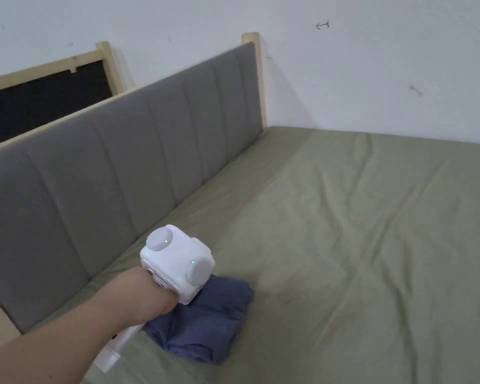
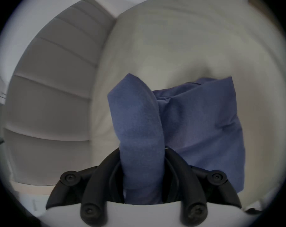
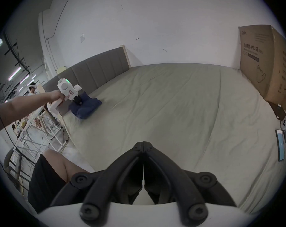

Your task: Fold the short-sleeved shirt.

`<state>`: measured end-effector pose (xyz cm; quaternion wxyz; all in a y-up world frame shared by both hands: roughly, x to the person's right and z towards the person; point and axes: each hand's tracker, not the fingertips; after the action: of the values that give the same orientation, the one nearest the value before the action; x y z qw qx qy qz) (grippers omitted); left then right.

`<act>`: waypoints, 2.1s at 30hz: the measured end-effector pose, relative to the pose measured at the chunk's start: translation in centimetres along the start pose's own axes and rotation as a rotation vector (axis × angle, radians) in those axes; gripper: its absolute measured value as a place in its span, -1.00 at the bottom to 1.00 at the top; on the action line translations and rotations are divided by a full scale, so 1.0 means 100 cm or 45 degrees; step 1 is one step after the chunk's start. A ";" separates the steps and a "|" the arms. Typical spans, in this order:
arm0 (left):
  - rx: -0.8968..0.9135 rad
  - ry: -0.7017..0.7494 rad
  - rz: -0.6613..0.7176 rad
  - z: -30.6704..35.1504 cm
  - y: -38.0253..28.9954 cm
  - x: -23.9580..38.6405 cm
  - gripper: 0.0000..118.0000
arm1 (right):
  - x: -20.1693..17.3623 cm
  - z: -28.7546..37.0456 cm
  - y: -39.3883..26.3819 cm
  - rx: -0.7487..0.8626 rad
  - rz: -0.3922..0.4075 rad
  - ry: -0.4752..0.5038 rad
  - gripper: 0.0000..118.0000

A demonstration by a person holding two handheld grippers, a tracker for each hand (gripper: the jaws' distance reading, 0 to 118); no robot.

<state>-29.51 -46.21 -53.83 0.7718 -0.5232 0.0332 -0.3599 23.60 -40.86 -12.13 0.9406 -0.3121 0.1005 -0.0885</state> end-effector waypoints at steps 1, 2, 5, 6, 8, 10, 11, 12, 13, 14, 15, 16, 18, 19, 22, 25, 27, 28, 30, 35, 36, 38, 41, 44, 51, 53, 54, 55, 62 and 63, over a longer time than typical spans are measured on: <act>-0.021 0.030 0.013 -0.009 -0.005 -0.006 -0.60 | -0.002 -0.001 0.001 -0.014 0.016 -0.016 -1.00; -0.027 0.011 0.062 -0.014 -0.008 -0.012 -0.60 | -0.004 -0.002 0.001 -0.024 0.035 -0.036 -1.00; -0.030 -0.058 0.200 -0.023 -0.023 -0.022 -0.60 | -0.008 -0.001 0.006 -0.018 0.068 -0.038 -1.00; -0.023 -0.048 0.215 -0.025 -0.026 -0.023 -0.60 | -0.009 -0.001 0.008 -0.010 0.066 -0.032 -1.00; 0.014 0.005 0.249 -0.024 -0.032 -0.025 -0.59 | -0.011 -0.001 0.012 0.000 0.069 -0.024 -1.00; 0.060 0.039 0.334 -0.013 -0.039 -0.026 -0.55 | -0.015 0.001 0.014 0.014 0.095 -0.032 -1.00; 0.100 0.048 0.407 -0.001 -0.043 -0.026 -0.35 | -0.016 0.003 0.015 0.026 0.114 -0.036 -1.00; 0.181 0.047 0.475 0.012 -0.048 -0.028 0.01 | -0.015 0.005 0.015 0.031 0.115 -0.030 -1.00; 0.290 0.043 0.540 0.028 -0.053 -0.030 0.60 | -0.015 0.008 0.015 0.038 0.112 -0.018 -1.00; 0.389 0.036 0.587 0.049 -0.058 -0.031 0.79 | -0.016 0.011 0.015 0.048 0.108 -0.017 -1.00; 0.481 0.043 0.624 0.074 -0.064 -0.029 0.78 | -0.016 0.015 0.014 0.063 0.109 -0.022 -1.00; 0.593 0.051 0.664 0.099 -0.072 -0.026 0.77 | -0.018 0.021 0.014 0.075 0.117 -0.022 -1.00; 0.723 -0.016 0.726 0.148 -0.089 -0.017 0.78 | -0.018 0.033 0.013 0.107 0.142 -0.041 -1.00; 0.808 -0.040 0.799 0.177 -0.098 -0.007 0.78 | -0.017 0.041 0.013 0.125 0.160 -0.065 -1.00; 1.002 -0.214 0.807 0.250 -0.123 0.028 0.48 | -0.019 0.067 0.010 0.191 0.239 -0.186 -1.00; 1.185 -0.123 0.702 0.318 -0.145 0.081 -0.64 | -0.019 0.097 0.009 0.284 0.232 -0.254 -1.00; 1.319 -0.112 0.686 0.355 -0.159 0.114 -0.95 | -0.021 0.118 0.009 0.351 0.238 -0.291 -1.00; 1.375 -0.150 0.690 0.372 -0.167 0.129 -0.99 | -0.019 0.127 0.007 0.383 0.252 -0.301 -1.00; 1.441 -0.177 0.659 0.403 -0.176 0.160 -1.00 | -0.020 0.148 0.006 0.449 0.281 -0.350 -1.00; 1.571 -0.283 0.646 0.451 -0.195 0.216 -1.00 | -0.018 0.184 0.002 0.570 0.274 -0.473 -1.00; 1.593 -0.311 0.659 0.457 -0.201 0.224 -1.00 | -0.015 0.188 0.001 0.592 0.230 -0.476 -1.00; 1.572 -0.309 0.773 0.463 -0.209 0.238 -1.00 | -0.015 0.195 -0.004 0.636 0.169 -0.489 -1.00; 1.499 -0.412 0.779 0.464 -0.206 0.250 -1.00 | -0.015 0.194 -0.009 0.650 0.177 -0.533 -1.00; 1.522 -0.385 0.737 0.464 -0.200 0.259 -1.00 | -0.012 0.193 -0.014 0.670 0.168 -0.620 -1.00; 1.523 -0.385 0.706 0.460 -0.191 0.265 -1.00 | 0.004 0.194 -0.017 0.663 0.144 -0.705 -1.00; 1.516 -0.392 0.714 0.459 -0.189 0.263 -1.00 | 0.007 0.193 -0.017 0.663 0.125 -0.718 -1.00; 1.510 -0.396 0.717 0.458 -0.188 0.263 -1.00 | 0.007 0.191 -0.017 0.655 0.121 -0.724 -1.00; 1.508 -0.396 0.717 0.457 -0.188 0.263 -1.00 | 0.008 0.190 -0.017 0.644 0.121 -0.731 -1.00; 1.517 -0.376 0.709 0.451 -0.184 0.262 -0.89 | 0.005 0.182 -0.014 0.655 0.129 -0.780 -0.99; 1.518 -0.365 0.716 0.452 -0.184 0.262 -0.62 | 0.006 0.181 -0.014 0.669 0.128 -0.793 -0.95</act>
<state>-0.40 -29.82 -9.63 0.9896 -0.0219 -0.1388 -0.0291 28.42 -31.82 2.82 0.9769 -0.0678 -0.2000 0.0336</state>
